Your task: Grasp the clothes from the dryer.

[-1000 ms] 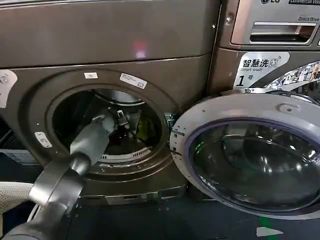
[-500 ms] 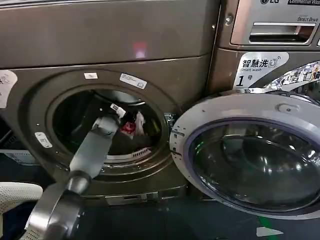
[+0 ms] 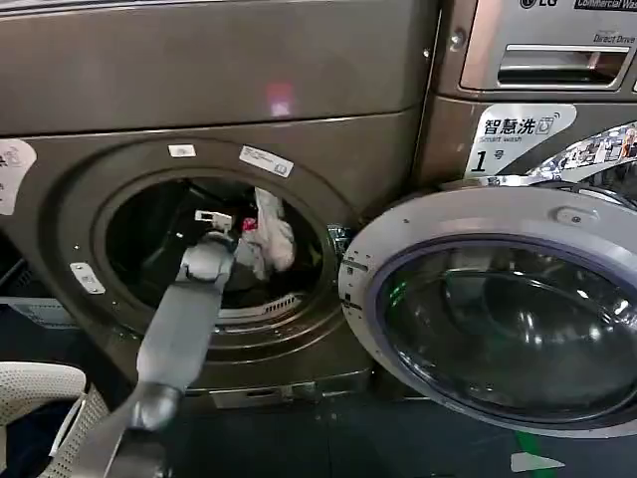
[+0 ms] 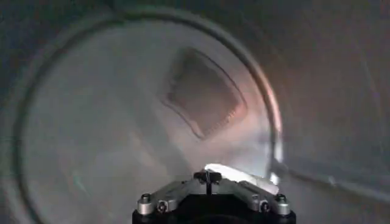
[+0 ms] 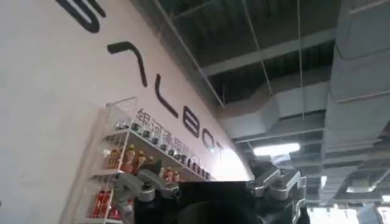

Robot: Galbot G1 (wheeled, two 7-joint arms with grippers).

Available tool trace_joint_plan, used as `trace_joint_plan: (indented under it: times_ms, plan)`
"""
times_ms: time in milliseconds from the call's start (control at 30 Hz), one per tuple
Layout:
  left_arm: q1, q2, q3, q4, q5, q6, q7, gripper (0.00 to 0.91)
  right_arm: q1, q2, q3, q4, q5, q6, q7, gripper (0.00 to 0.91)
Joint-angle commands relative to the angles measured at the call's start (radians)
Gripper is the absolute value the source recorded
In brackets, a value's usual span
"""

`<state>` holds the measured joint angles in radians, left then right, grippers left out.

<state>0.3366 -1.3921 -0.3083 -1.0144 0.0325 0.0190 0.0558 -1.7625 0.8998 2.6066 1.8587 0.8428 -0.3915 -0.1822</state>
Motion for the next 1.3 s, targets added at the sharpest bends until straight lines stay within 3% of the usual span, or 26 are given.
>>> trace_joint_plan:
  times_ms: [33, 200, 333, 1300]
  plan:
    - [0.169, -0.023, -0.067, -0.235, -0.014, -0.203, -0.319, 0.0, -0.005, 0.003, 0.007, -0.001, 0.002, 0.018, -0.002, 0.907]
    - [0.248, -0.037, -0.07, -0.305, 0.031, -0.236, -0.342, 0.0, -0.009, 0.01, 0.013, -0.002, -0.008, 0.009, 0.002, 0.907]
    - [0.285, -0.044, -0.067, -0.338, 0.045, -0.206, -0.341, 0.0, -0.012, 0.01, 0.011, 0.001, 0.001, 0.026, 0.012, 0.907]
    - [0.317, -0.024, -0.069, -0.366, 0.0, -0.127, -0.241, 0.0, 0.0, 0.012, -0.001, 0.011, -0.004, 0.029, 0.006, 0.907]
